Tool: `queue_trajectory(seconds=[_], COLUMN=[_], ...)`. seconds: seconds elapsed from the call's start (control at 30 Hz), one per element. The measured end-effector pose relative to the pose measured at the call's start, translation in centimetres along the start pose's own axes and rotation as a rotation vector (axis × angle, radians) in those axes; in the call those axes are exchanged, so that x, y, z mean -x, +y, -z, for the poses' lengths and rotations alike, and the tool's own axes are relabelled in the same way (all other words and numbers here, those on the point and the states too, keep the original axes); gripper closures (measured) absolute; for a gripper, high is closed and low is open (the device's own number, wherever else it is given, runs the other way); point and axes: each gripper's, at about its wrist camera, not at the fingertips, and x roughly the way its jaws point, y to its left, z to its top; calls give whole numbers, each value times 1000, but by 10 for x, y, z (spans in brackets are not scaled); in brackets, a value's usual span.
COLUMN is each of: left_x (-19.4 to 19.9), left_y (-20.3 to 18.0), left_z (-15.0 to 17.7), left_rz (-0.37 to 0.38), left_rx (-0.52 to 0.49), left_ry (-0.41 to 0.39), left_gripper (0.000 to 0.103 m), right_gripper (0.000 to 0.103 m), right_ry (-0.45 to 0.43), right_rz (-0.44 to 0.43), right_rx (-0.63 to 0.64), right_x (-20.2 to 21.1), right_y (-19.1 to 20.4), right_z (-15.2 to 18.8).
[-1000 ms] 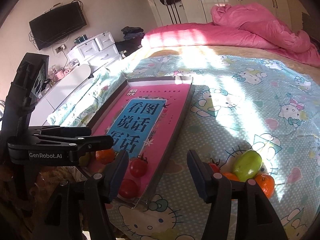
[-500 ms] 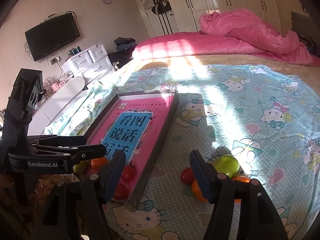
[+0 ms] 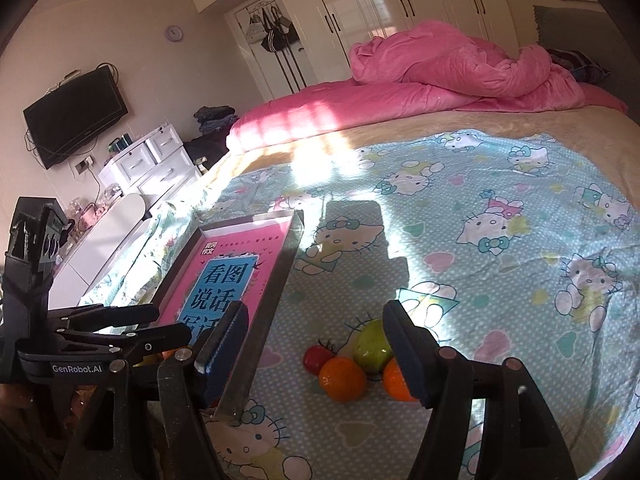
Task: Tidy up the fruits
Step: 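Move both open tools back over the remaining fruit cluster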
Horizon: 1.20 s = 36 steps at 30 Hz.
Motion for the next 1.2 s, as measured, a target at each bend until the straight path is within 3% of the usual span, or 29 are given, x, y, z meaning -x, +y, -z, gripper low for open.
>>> queue_trajectory(seconds=[0.53,1.2], left_x=[-8,-39], left_y=[-42,-83], left_z=[3,14], left_rz=[28,79], left_rx=[-99,-248], left_ry=[18,48], left_gripper=[27,27], right_gripper=[34,34], right_ry=[-6,86], right_rz=[63,113], right_rx=[-34,-53], right_x=[17,20], right_y=[-31,-61], right_z=[7,31])
